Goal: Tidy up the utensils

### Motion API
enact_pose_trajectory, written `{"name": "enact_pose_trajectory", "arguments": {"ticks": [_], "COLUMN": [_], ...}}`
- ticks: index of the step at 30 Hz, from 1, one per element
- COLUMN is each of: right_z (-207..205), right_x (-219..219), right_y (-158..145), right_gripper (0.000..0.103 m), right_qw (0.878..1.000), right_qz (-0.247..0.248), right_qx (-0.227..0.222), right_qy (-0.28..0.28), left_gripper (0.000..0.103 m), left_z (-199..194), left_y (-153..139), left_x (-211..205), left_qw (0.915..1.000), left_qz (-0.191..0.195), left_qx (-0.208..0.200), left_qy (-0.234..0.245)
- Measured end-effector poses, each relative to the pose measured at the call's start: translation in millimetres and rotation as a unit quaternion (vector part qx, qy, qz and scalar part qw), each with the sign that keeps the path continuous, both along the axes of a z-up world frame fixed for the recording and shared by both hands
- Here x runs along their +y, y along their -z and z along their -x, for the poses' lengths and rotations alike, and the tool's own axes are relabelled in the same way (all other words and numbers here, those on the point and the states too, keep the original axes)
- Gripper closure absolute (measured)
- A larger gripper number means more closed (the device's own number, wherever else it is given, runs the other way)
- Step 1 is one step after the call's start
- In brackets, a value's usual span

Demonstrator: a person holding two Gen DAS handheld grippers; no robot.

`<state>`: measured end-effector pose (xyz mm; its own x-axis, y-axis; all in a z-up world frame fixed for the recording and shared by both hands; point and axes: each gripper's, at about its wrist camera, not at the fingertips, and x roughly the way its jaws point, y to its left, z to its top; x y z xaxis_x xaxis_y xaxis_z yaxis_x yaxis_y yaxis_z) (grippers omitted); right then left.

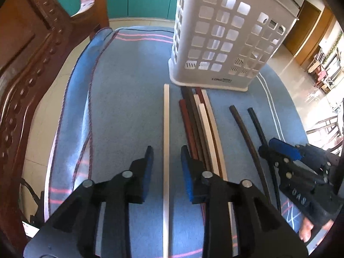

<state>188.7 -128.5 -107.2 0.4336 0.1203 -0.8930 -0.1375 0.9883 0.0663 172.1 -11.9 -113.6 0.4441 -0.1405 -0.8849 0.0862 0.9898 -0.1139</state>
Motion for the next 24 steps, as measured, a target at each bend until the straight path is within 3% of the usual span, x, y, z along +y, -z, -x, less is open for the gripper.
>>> {"name": "enact_pose_trajectory", "arguments": {"ticks": [7, 8, 10, 12, 16, 19, 24], "right_z": [-6, -6, -7, -6, -5, 4, 29], "right_x": [6, 4, -1, -5, -11, -15, -23], "right_y": [2, 2, 2, 1, -3, -24, -76], "right_gripper": [0.081, 0.09, 0.096, 0.096, 0.097, 0.097, 0.097], "right_qw": [1.0, 1.0, 1.0, 0.999, 0.998, 0.998, 0.992], "right_qz": [0.007, 0.003, -0.018, -0.033, -0.053, -0.06, -0.085], "right_qx": [-0.009, -0.009, -0.003, 0.002, 0.009, -0.02, -0.097], "right_qy": [0.006, 0.01, 0.011, 0.013, 0.01, 0.002, -0.012], "left_gripper": [0.075, 0.077, 0.086, 0.096, 0.096, 0.096, 0.096], "left_z": [-15, -15, -13, -11, -3, 6, 32], "left_y": [6, 5, 4, 3, 2, -13, -64], "left_x": [-20, -21, -21, -18, -3, 9, 13], "left_qw": [0.9987, 0.9986, 0.9987, 0.9989, 0.9995, 0.9991, 0.9946], "left_qz": [-0.051, -0.052, -0.049, -0.047, -0.027, -0.012, 0.009], "left_qx": [-0.008, -0.009, -0.009, -0.007, -0.006, -0.029, -0.101], "left_qy": [0.0, 0.001, 0.001, -0.001, -0.016, -0.028, -0.023]}}
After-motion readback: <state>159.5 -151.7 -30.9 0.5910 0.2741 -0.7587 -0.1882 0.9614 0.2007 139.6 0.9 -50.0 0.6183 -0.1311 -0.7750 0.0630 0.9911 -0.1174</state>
